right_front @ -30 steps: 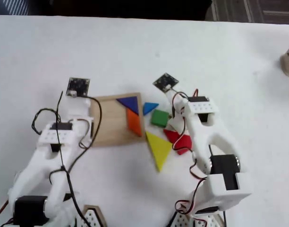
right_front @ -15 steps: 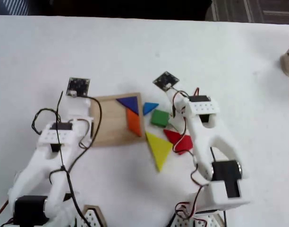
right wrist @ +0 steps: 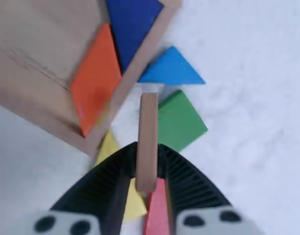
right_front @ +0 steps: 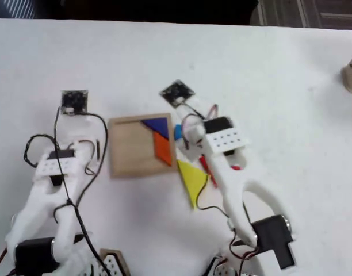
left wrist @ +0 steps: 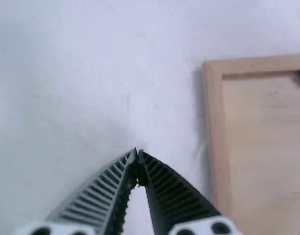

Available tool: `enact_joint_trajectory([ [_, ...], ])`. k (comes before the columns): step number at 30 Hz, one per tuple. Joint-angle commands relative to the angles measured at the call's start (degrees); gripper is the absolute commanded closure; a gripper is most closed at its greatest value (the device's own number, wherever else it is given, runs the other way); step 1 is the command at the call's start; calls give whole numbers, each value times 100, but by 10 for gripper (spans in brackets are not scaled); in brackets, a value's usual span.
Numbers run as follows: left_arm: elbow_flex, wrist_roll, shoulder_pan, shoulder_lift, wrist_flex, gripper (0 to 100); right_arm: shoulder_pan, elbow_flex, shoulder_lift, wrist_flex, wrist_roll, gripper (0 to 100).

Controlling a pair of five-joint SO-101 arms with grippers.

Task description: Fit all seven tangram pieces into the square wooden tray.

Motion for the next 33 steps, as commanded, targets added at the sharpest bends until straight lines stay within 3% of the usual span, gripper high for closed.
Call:
enact_joint_trajectory([
  [1,-167,-44,-189,-215,-316,976,-365,-721,215,57,-501,978],
  [14,-325,-44,-848,-207,-695,976,-1877,-3015,2651,277,-1600,978],
  [28,-501,-35,-1200,-207,-730,976,-1930,-5327,4444,1481,-1846,976],
  [33,-492,-35,-1174,-207,-730,976,-1930,-5635,4699,1727,-1846,859],
])
